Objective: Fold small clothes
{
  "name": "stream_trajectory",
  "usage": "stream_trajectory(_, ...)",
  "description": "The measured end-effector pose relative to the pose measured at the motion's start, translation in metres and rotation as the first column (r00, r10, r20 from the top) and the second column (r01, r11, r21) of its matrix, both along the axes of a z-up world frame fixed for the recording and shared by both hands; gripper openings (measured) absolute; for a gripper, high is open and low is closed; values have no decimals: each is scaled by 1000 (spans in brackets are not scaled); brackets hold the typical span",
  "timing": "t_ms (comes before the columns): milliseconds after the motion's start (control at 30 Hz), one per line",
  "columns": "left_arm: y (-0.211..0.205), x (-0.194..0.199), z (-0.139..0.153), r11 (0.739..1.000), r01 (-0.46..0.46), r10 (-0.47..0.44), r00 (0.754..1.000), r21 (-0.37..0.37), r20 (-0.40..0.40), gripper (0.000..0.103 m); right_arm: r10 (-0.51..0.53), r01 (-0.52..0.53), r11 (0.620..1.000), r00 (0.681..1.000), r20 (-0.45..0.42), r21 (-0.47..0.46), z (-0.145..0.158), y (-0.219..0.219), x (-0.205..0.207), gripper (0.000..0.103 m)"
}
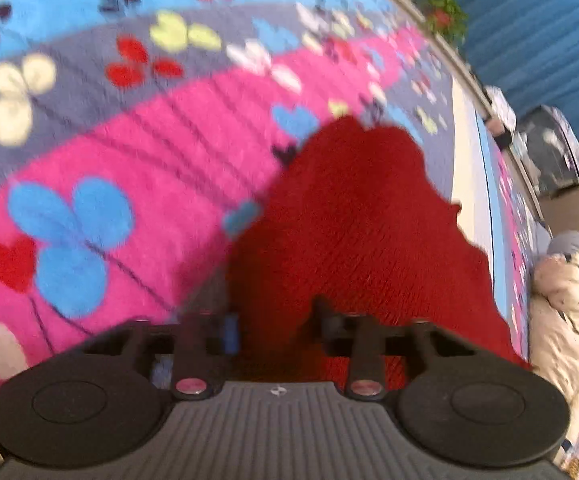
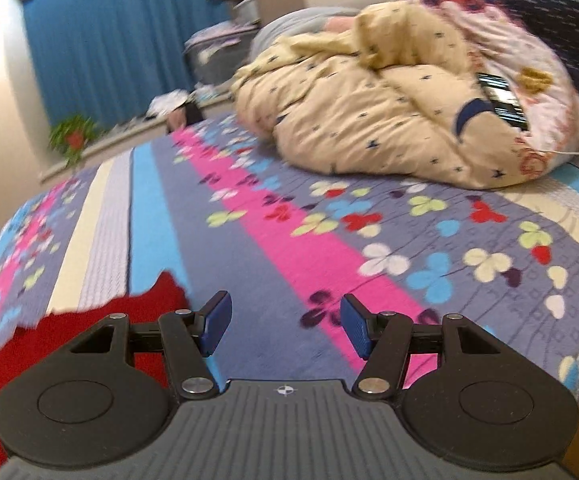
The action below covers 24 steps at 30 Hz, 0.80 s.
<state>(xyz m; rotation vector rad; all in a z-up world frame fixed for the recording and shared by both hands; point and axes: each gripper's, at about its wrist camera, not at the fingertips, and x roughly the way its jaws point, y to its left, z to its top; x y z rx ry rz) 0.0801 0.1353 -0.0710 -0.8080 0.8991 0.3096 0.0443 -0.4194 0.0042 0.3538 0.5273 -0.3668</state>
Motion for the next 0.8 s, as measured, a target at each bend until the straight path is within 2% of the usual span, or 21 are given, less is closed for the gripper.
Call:
stream_trajectory(67,-17,6,20,993,18,-18,1000,116,0,22,-44,44,999,999,12,-9,0,-11,-3,62)
stream_trajectory(133,-47,17,46,963,61,-67,998,264,12,21,-85,85,996,996,18,-18,0,-22,-5,62)
stream_trajectory(200,-93,28,80,904,129,-177,981,408,81,20,-118,119,993,993,25,-12,-1,-33,-7,62)
stream_trajectory(233,-119,32,94,860,166,-246,963,482,109,20,-137,137,991,990,28,-5,-1,-38,-8,62)
stream_trajectory(267,-149,35,107,806,204,-326,937,556,128,19,-155,155,988,987,34,-1,-2,-43,-9,62)
stream_trajectory(300,-183,37,118,743,244,-415,899,623,143,19,-172,172,985,984,40,0,-2,-47,-10,62)
stream_trajectory(333,-221,36,126,676,286,-512,845,679,153,19,-191,192,981,980,50,-1,-1,-51,-11,62)
stream_trajectory(367,-250,34,127,624,322,-583,798,712,150,19,-203,204,979,977,59,-3,-1,-54,-12,62)
stream_trajectory(433,-314,25,120,509,415,-729,673,754,122,19,-230,231,973,970,81,-5,0,-59,-14,62)
stream_trajectory(467,-340,21,111,460,457,-782,615,762,103,19,-240,242,970,966,90,-6,0,-61,-15,62)
stream_trajectory(533,-390,10,79,331,559,-874,486,760,23,20,-260,261,965,960,109,0,0,-66,-17,62)
stream_trajectory(567,-407,8,61,280,609,-901,434,742,-16,21,-265,266,964,958,112,0,0,-67,-18,62)
stream_trajectory(600,-422,7,39,232,670,-924,377,706,-55,26,-267,269,963,957,111,1,-2,-69,-19,62)
stream_trajectory(633,-430,9,24,196,717,-937,337,669,-87,28,-266,267,964,958,104,6,-4,-71,-18,62)
stream_trajectory(667,-436,12,9,164,749,-939,318,642,-131,36,-263,263,965,960,99,13,-6,-72,-18,62)
stream_trajectory(700,-437,11,2,156,748,-935,322,645,-147,40,-257,255,967,962,94,28,-8,-74,-17,62)
stream_trajectory(733,-434,8,5,164,739,-938,323,654,-129,50,-239,236,971,967,88,46,-10,-76,-17,62)
stream_trajectory(767,-428,5,12,182,744,-946,312,643,-92,56,-221,217,975,972,83,57,-12,-77,-16,62)
stream_trajectory(800,-416,4,23,213,760,-955,296,614,-35,64,-190,185,980,979,77,72,-15,-77,-14,62)
